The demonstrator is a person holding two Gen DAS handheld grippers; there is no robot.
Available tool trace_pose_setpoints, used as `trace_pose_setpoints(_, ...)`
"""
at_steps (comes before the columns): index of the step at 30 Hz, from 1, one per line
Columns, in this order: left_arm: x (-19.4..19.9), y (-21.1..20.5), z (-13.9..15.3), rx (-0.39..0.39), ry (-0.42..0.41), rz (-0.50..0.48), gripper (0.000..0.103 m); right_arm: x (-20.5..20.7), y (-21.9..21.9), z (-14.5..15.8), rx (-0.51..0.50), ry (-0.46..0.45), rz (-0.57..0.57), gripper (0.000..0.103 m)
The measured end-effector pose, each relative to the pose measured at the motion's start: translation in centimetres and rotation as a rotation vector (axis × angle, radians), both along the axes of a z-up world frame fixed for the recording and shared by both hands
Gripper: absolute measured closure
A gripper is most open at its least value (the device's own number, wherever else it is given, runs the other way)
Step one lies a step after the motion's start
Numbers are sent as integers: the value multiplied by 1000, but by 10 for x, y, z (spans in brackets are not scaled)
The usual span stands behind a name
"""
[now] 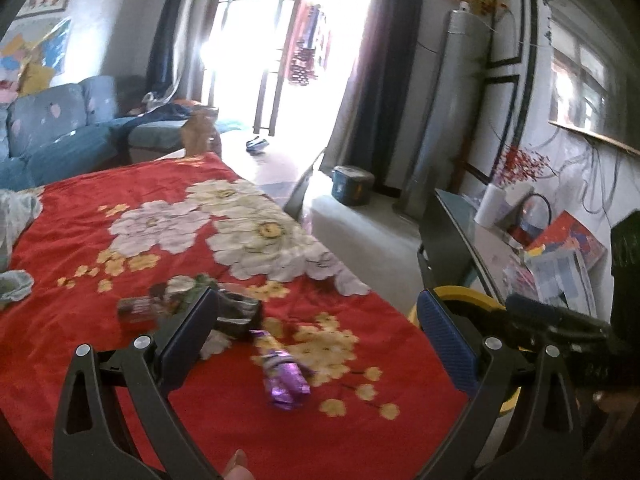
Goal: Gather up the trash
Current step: 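Move both open tools back toward the can and wrappers on the bedspread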
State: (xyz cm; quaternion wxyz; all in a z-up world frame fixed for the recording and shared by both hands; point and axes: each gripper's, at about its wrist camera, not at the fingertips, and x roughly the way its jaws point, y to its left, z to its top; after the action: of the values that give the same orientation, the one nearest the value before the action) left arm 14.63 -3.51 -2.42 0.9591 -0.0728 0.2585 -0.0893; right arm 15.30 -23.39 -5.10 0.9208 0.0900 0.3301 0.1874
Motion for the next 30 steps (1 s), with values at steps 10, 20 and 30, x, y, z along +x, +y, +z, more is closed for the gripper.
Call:
trace_pose_setpoints(10,6,52,-7,-48,21,108,7,4,44,-11,-13,39,95,28)
trace_pose_setpoints(20,12,100,-25,-85,81,203,7,17,91,-24,-19,78,204,28)
trace_pose_setpoints(30,29,125,-56,-196,185,190,21,36,125,-48,-56,130,272,31)
